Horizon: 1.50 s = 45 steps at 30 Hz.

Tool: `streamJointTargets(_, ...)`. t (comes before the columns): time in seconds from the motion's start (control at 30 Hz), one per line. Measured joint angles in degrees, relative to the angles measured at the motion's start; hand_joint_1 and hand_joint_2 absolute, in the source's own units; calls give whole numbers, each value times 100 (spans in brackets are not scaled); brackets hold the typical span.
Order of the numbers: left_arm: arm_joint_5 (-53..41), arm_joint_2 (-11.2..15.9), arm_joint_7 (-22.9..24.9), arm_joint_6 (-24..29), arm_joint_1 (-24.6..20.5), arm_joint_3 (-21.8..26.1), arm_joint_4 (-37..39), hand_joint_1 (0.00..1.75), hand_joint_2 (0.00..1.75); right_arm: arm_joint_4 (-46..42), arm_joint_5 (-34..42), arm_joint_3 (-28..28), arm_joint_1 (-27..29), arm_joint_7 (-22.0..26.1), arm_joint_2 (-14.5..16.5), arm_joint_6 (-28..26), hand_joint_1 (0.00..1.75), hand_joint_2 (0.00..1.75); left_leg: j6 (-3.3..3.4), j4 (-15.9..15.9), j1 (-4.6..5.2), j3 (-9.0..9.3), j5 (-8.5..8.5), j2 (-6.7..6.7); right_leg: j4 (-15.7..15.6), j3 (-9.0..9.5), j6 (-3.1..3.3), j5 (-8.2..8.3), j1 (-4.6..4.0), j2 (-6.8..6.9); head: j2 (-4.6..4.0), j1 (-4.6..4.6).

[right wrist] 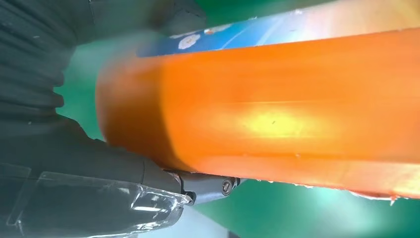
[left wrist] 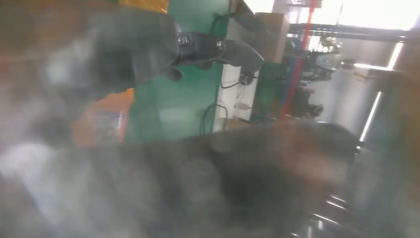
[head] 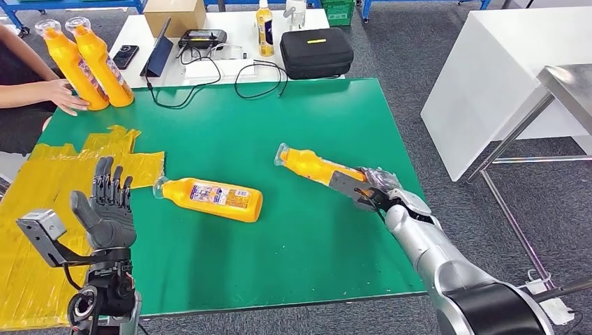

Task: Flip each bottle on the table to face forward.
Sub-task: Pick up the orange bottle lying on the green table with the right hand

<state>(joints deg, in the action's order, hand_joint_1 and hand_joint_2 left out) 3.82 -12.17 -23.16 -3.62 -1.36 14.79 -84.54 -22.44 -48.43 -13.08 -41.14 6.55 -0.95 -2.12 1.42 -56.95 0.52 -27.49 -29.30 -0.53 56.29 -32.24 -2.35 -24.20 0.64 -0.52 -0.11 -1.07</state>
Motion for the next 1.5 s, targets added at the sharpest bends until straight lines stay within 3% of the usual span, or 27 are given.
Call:
streamJointTargets(0.07, 104, 3, 8, -5, 136, 69, -102, 0, 175, -402, 455, 237, 100, 224, -63, 7, 175, 175, 0, 0, 0, -8, 0, 2, 0, -10, 0, 0, 0, 0, 0, -1)
streamJointTargets(0.2, 325, 4, 125, -174, 441, 252, -342, 0, 175, -1702, 1246, 740, 441, 299, -218, 170, 175, 175, 0, -1, 0, -23, 0, -28, -1, -20, 0, -3, -2, 17, 1, -1)
streamJointTargets(0.33, 567, -9, 295, -560, 688, 299, -465, 0, 175, -2825, 1521, 1024, 905, 468, -222, 335, 175, 175, 0, 1, -1, -45, -1, -26, -2, -35, 0, -3, 0, 18, 1, 0)
streamJointTargets(0.63, 981, -359, 460, -815, 949, -64, -729, 0, 175, -4342, 1807, 423, 1550, 365, 501, 300, 175, 175, -1, 1, -2, -53, -1, -5, -1, -56, 1, -2, -2, 6, 1, -1)
streamJointTargets(0.9, 1183, -434, 485, -755, 1000, -368, -825, 0, 175, -4589, 1977, 22, 1590, 312, 763, 273, 175, 175, -3, 1, -2, -56, 1, 2, 2, -56, 1, -2, 0, 2, 1, 2)
streamJointTargets(1.2, 1351, -602, 475, -320, 885, -1135, -943, 0, 175, -4071, 1964, -911, 1566, 195, 1710, 26, 175, 175, -4, 3, -6, -59, 1, 0, 2, -63, 1, -2, -4, -1, 0, -1)
streamJointTargets(1.5, 1393, -620, 394, -137, 887, -1256, -1141, 0, 175, -3297, 2247, -1647, 1567, 221, 2108, -199, 175, 175, -4, 4, -5, -59, 1, -3, 2, -62, 1, -2, -2, 1, 0, 1)
